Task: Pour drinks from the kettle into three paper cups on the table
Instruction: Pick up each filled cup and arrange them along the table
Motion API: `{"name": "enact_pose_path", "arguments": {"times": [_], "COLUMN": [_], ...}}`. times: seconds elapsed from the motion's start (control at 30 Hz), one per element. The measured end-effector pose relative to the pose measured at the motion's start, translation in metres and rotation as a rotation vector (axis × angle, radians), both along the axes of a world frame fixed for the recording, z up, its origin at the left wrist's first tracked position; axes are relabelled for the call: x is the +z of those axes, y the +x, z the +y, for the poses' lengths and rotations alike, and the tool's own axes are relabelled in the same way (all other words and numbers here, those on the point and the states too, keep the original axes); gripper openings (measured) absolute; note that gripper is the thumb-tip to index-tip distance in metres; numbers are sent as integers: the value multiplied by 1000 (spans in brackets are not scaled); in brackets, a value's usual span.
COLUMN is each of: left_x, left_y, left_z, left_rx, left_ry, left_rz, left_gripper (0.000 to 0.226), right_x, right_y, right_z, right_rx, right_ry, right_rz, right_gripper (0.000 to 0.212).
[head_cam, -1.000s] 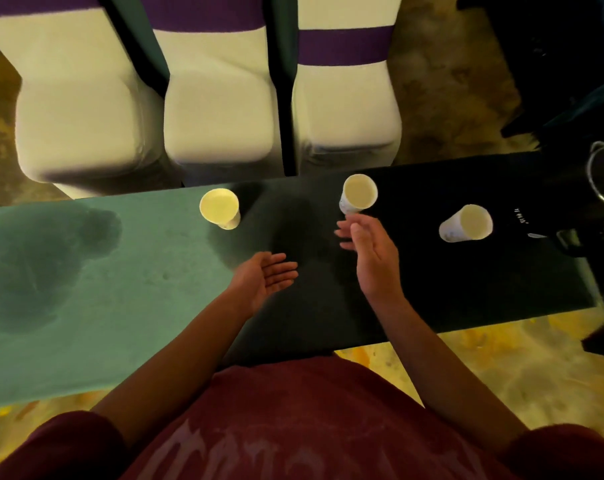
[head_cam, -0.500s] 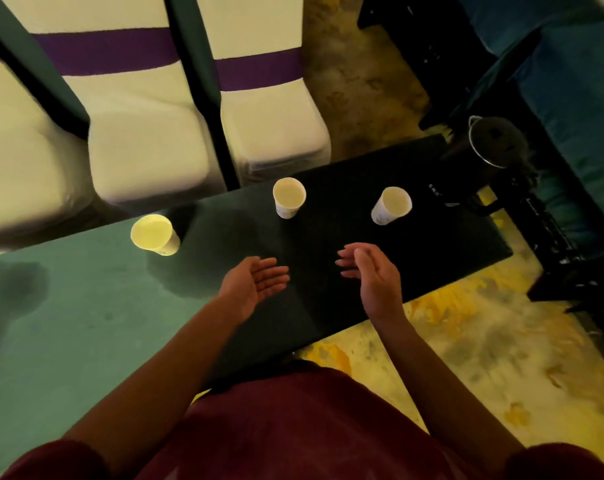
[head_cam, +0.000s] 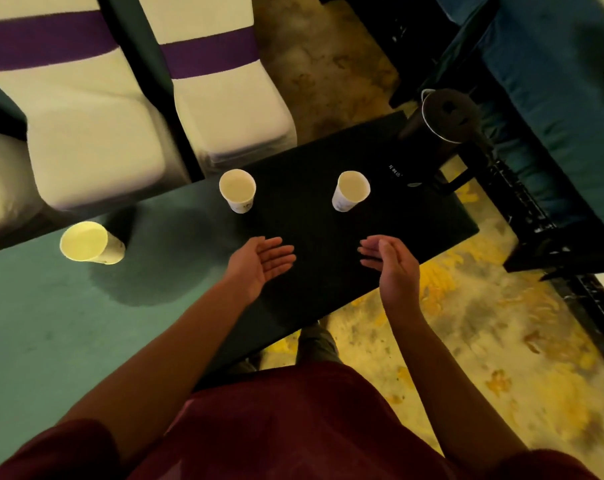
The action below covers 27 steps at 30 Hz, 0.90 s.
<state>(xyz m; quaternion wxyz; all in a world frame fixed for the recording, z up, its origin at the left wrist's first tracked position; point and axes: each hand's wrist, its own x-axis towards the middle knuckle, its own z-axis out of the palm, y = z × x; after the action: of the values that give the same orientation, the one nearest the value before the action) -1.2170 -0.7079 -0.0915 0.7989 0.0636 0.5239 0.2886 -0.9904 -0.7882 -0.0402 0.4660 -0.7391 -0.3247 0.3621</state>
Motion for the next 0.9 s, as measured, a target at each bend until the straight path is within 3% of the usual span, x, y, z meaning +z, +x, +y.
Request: {"name": "enact_pose_path", "arguments": {"times": [0.23,0.4,0.63,0.9], "left_x": [-3,-7,-12,-15], "left_y": [64,103,129,139], "left_z": [30,55,77,97], "left_rx": [93,132,143,128], "left_ry": [-9,-5,-35,-79], "left_rz": [4,101,227,265], "left_gripper": [42,39,41,41], "right_x": [-12,-26,-37,-58], "right_y": [60,88,93,81], "right_z": [56,94,136,162], "right_rx": [14,68,231,419], "right_ry": [-16,-87,-153,-220], "right_rz": [15,-9,7,-54], "right_gripper": [26,35,47,45]}}
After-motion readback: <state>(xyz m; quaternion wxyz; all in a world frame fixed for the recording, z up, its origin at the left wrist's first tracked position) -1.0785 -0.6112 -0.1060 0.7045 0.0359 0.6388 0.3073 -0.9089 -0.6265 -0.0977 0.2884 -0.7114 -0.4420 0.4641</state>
